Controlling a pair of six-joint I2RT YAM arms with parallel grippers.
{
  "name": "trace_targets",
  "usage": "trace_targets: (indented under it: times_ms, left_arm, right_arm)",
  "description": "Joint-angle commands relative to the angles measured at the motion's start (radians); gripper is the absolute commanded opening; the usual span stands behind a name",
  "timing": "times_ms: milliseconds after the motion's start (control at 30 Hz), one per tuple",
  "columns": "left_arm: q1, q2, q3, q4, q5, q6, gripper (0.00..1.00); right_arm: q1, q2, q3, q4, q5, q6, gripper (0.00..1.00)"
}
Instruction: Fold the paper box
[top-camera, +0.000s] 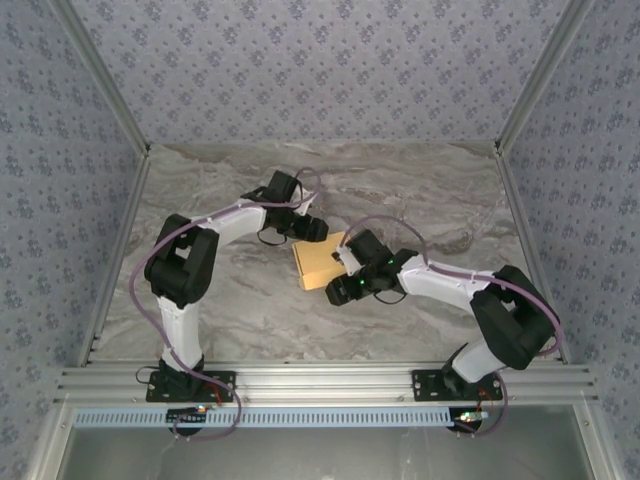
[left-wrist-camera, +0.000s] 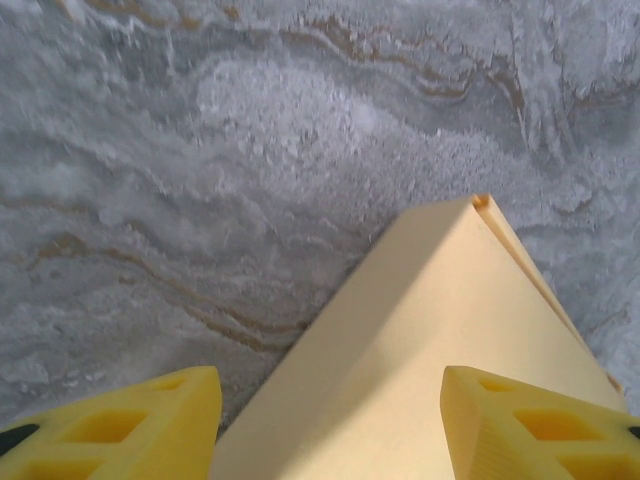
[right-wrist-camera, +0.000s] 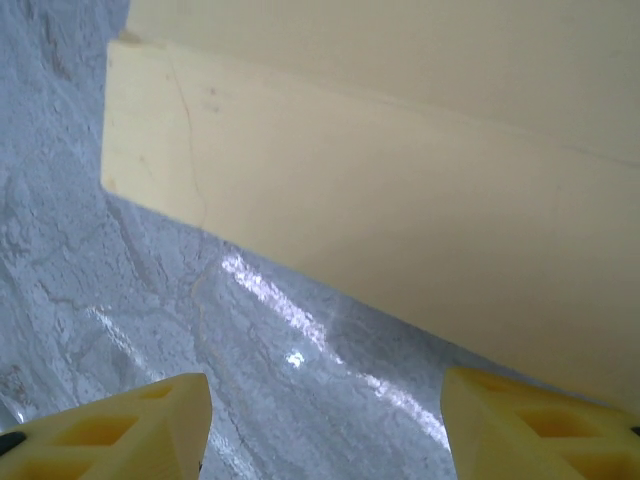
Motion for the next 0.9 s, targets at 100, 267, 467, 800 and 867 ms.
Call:
trace_targets:
  times_ms: [100,267,467,800,867]
  left_arm:
    - [0.007,-0.121,-0.17,0.083,0.07,-0.074,0.6]
    - [0.008,-0.195,-0.279,0.151,0.089,-0.123,0.63]
    - [0.011,-0.221,-0.295,0.16,0.017,-0.14,0.66]
    - [0.015,-0.202,-0.301,0.144,-0.013,-0.133,0.62]
    - [0.015,-0.197,-0.303,0.148,-0.013,-0.134,0.61]
  right_arm:
    - [-0.123,-0.002,0.035,0.017,-0.081,-0.026,0.64]
    - [-0.203,-0.041,0.003,0.026,-0.127,-0.017,0.64]
    - [-0.233,-0.099,-0.089,0.11,-0.192,0.086,0.65]
    - [-0.25,-0.044,-0.221,0.39,-0.265,0.299,0.63]
    - [-0.25,-0.021,-0.236,0.441,-0.283,0.326,0.61]
